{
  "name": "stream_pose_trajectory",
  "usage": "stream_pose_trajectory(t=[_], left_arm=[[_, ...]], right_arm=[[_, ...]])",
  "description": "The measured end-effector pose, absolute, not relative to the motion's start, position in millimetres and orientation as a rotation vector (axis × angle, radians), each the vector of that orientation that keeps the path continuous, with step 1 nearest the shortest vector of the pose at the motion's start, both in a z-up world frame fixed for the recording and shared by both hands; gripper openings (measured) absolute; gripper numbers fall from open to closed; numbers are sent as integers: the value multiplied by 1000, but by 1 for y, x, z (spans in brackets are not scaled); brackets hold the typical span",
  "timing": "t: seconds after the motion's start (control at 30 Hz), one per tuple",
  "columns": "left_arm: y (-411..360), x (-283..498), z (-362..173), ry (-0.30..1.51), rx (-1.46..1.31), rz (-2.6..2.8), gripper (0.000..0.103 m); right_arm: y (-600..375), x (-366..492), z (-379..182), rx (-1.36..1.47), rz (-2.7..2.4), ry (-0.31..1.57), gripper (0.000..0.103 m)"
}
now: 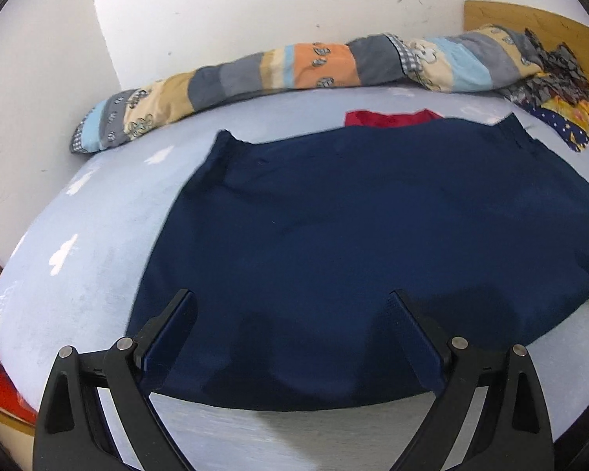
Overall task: Fold large clothes
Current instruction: 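Release the jacket flat and hold both tools above it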
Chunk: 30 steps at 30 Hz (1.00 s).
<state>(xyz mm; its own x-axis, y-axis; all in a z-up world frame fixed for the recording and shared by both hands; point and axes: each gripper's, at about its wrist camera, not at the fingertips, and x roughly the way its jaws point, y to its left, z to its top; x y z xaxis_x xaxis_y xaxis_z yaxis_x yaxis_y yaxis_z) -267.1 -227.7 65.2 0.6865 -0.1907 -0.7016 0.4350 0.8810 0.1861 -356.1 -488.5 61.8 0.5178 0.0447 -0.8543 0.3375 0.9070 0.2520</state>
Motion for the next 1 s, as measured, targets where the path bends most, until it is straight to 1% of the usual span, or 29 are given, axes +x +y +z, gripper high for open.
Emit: stream_pose_trajectory(t=[0.17,0.27,0.63,1.0], left_arm=[[-238,-266,52,782,403,-358,96],[-241,-266,50,781,410,-356,96],[-243,-269,49,764,429,-356,96],[-242,-270,48,759,433,-356,96]], right_arm=[[-486,-349,40,452,-178,1097,91],[-481,-346,37,425,-184,1114,93],[-480,-351,38,438,-181,1106,94],[-465,-342,48,374,-156,1071,94]])
